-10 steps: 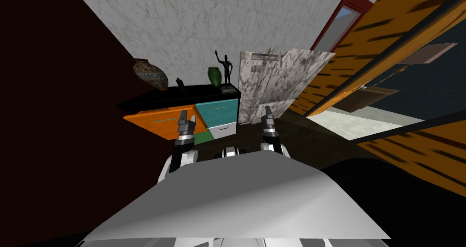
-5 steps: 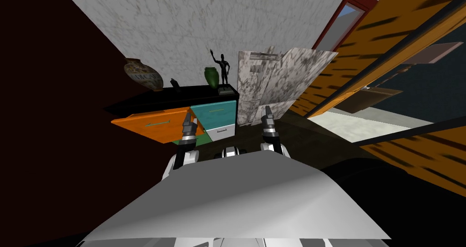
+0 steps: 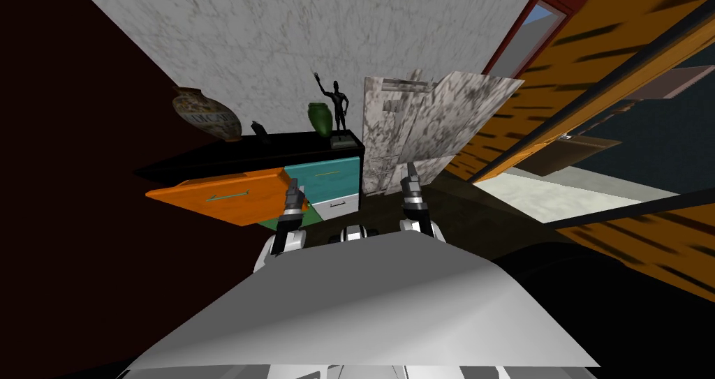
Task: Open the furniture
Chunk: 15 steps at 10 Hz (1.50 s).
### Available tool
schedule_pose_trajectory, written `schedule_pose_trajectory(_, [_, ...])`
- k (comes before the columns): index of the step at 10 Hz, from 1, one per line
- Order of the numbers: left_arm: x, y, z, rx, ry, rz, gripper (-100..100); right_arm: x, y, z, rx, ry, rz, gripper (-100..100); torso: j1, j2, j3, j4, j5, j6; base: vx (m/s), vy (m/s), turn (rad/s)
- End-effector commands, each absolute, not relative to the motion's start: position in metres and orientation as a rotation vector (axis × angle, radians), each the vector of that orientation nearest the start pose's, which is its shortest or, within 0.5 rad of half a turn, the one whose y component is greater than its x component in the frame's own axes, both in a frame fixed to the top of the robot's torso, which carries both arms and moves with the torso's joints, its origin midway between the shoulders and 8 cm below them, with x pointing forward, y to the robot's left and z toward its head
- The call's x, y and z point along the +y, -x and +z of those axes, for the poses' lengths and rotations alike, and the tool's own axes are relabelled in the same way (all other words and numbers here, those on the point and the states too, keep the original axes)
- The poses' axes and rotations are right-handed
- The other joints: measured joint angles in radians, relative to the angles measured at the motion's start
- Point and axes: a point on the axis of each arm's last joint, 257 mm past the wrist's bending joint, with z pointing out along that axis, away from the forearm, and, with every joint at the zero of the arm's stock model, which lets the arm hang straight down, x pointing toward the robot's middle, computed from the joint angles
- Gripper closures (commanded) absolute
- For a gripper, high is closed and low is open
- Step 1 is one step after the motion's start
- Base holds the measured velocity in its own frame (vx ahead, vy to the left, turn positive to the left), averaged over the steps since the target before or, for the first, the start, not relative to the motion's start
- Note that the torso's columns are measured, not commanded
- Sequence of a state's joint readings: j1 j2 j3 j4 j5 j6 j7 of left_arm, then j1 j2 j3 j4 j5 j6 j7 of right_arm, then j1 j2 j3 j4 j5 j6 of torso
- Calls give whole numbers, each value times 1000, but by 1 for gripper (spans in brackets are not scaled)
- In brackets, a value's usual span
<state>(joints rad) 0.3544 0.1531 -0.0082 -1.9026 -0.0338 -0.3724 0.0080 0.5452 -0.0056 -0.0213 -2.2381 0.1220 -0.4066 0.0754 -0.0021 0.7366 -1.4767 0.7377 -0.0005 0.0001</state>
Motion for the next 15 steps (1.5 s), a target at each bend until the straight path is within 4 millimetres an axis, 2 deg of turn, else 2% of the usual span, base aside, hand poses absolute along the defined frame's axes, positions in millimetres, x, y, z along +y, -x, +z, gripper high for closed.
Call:
schedule_pose_trajectory(1, [284, -437, -155, 1052, 858, -1162, -100, -286, -362, -30, 826, -681, 1074, 0, 0, -2, -2, -1, 0, 0, 163, -121, 6])
schedule_pose_trajectory(2, [286, -441, -170, 1064, 884, -1147, -100, -286, -362, -30, 826, -681, 1074, 0, 1, -1, -1, -1, 0, 0, 138, -132, 7])
schedule_pose_trajectory(4, [286, -443, -183, 1070, 915, -1137, -100, -286, -362, -30, 826, -681, 1074, 0, 3, 4, 2, 1, 1, 0, 102, -97, 5])
schedule_pose_trajectory(9, [277, -449, -209, 1037, 1022, -1147, -100, -286, -362, -30, 826, -681, 1074, 0, 1, 2, 1, 0, 0, 0, 50, -38, 2])
schedule_pose_trajectory(12, [273, -450, -212, 1023, 1045, -1155, -100, -286, -362, -30, 826, -681, 1074, 0, 3, 2, 1, 0, 1, 0, 25, -19, 0])
schedule_pose_trajectory(14, [274, -452, -201, 1020, 1047, -1151, -100, -286, -362, -30, 826, -681, 1073, 0, 3, 0, 0, 0, 1, 0, 80, 10, -20])
schedule_pose_trajectory(15, [273, -451, -203, 1019, 1045, -1153, -100, -286, -362, -30, 826, -681, 1073, 0, 3, -2, -1, -1, 1, 0, 43, 11, -3])
